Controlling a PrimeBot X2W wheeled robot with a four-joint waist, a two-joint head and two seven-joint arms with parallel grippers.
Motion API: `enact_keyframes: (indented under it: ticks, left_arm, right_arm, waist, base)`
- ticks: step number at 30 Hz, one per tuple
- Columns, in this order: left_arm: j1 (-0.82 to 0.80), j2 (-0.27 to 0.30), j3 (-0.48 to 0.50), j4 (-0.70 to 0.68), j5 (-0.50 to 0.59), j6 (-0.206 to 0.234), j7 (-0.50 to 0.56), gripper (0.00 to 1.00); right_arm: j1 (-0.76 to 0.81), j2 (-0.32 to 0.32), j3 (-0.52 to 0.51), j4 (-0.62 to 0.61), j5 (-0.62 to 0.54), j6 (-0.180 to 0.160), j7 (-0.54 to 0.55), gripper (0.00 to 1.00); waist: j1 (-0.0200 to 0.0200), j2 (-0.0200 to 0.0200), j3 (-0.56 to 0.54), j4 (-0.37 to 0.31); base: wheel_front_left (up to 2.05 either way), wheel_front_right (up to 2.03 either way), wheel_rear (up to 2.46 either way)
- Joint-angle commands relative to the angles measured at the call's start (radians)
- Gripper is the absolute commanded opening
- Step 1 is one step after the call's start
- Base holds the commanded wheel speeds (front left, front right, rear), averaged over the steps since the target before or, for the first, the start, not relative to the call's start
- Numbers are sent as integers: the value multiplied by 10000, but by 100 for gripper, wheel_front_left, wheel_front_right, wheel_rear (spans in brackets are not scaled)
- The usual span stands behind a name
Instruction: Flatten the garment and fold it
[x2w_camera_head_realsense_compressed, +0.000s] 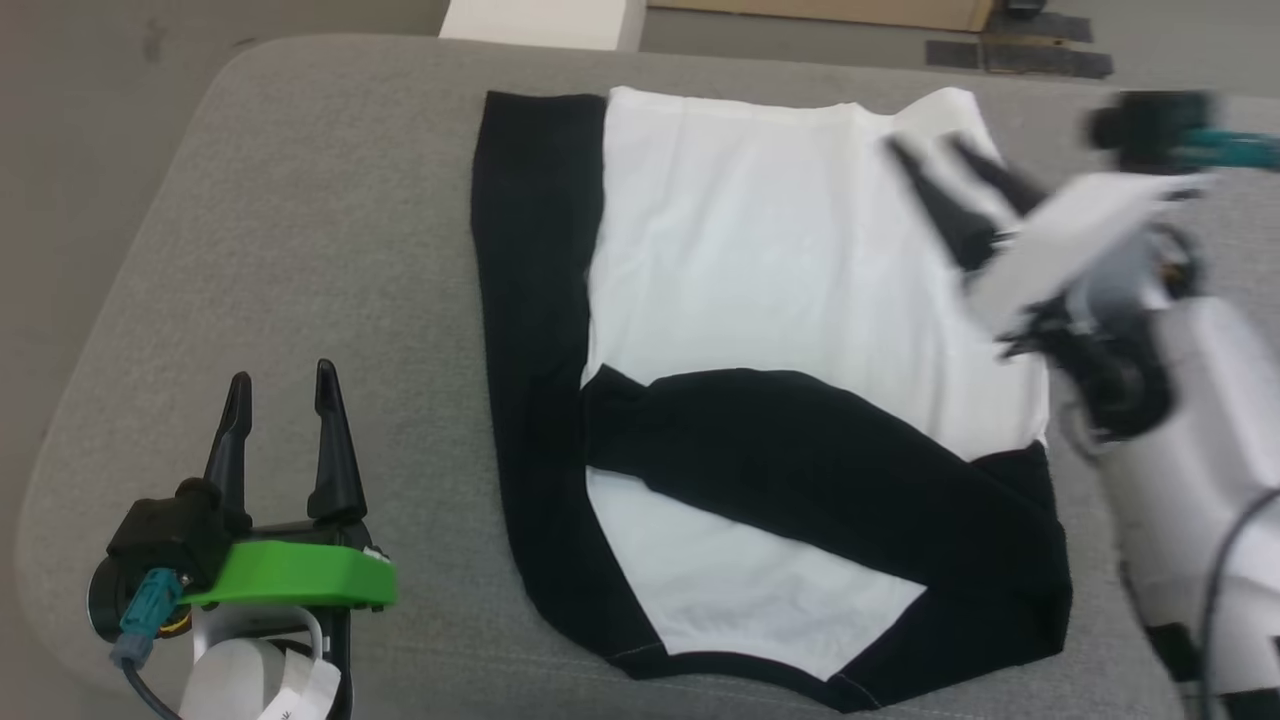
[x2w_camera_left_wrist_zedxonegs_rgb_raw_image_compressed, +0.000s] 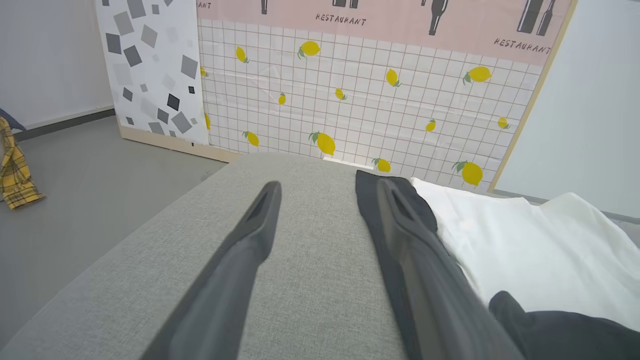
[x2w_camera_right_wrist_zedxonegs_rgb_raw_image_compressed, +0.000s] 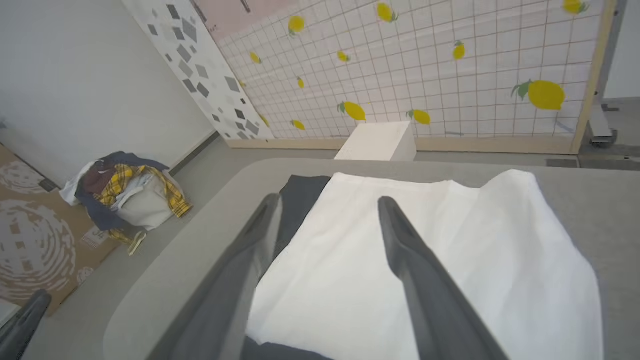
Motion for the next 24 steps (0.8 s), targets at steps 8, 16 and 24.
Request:
enact_keyframes:
  ticks: [8,16,24]
  left_arm:
    - [57,-20,-68,232,-244,48,-30,100]
    - [-3235,737,-142,1288,-1082,-123,2417,100]
    - [-7858,1939,-74,3170,-1604,-23,5683,100]
  right_arm:
    - [1718,-245,-2904,-713,-1062,-13,-323,100]
    - [2301,309,-4400,-2608,-1597,-13,501,100]
    - [1630,370,-4484,-3618,-1602,-13,889,100]
  waist:
    - [0,0,-78,-766]
    - [0,0,1391,-1268]
    - [0,0,3367,-1930]
  base:
    - [0,0,0]
    - [0,0,0]
    - [0,0,0]
